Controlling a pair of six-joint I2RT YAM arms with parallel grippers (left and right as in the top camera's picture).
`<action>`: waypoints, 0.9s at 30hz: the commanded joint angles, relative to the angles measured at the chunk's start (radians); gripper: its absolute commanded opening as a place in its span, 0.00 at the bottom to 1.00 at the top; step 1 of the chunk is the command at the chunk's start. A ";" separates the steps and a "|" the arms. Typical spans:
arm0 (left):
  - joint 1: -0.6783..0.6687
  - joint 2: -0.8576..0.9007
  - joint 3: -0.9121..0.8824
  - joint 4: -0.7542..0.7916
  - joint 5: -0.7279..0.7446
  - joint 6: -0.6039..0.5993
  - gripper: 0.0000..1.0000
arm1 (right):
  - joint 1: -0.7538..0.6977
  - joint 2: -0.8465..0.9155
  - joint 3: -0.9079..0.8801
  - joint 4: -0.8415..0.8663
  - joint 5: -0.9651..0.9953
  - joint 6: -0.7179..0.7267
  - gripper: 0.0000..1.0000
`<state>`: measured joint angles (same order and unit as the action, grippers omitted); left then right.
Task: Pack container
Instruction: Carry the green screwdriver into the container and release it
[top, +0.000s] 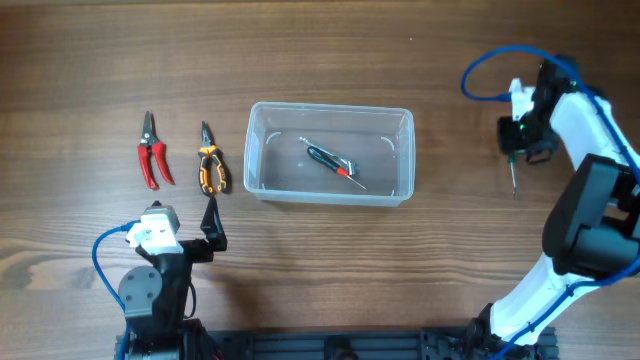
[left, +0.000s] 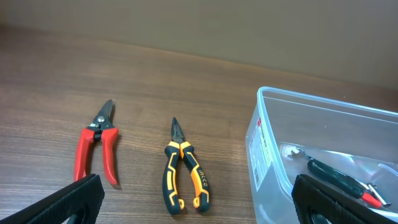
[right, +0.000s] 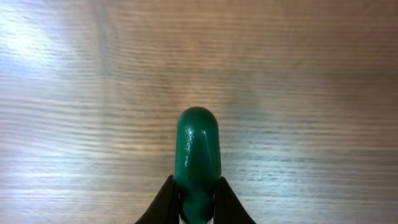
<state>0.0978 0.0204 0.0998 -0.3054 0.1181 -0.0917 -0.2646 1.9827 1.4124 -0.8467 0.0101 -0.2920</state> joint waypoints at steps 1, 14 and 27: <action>-0.004 -0.006 -0.006 0.006 0.012 -0.010 1.00 | 0.010 -0.105 0.121 -0.042 -0.175 0.032 0.04; -0.004 -0.006 -0.006 0.006 0.012 -0.010 1.00 | 0.554 -0.393 0.184 -0.092 -0.311 -0.168 0.04; -0.004 -0.006 -0.006 0.006 0.012 -0.010 1.00 | 0.799 -0.108 0.182 -0.089 -0.160 -0.359 0.04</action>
<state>0.0978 0.0204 0.0998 -0.3054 0.1181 -0.0917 0.5343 1.7954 1.5848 -0.9329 -0.1719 -0.6346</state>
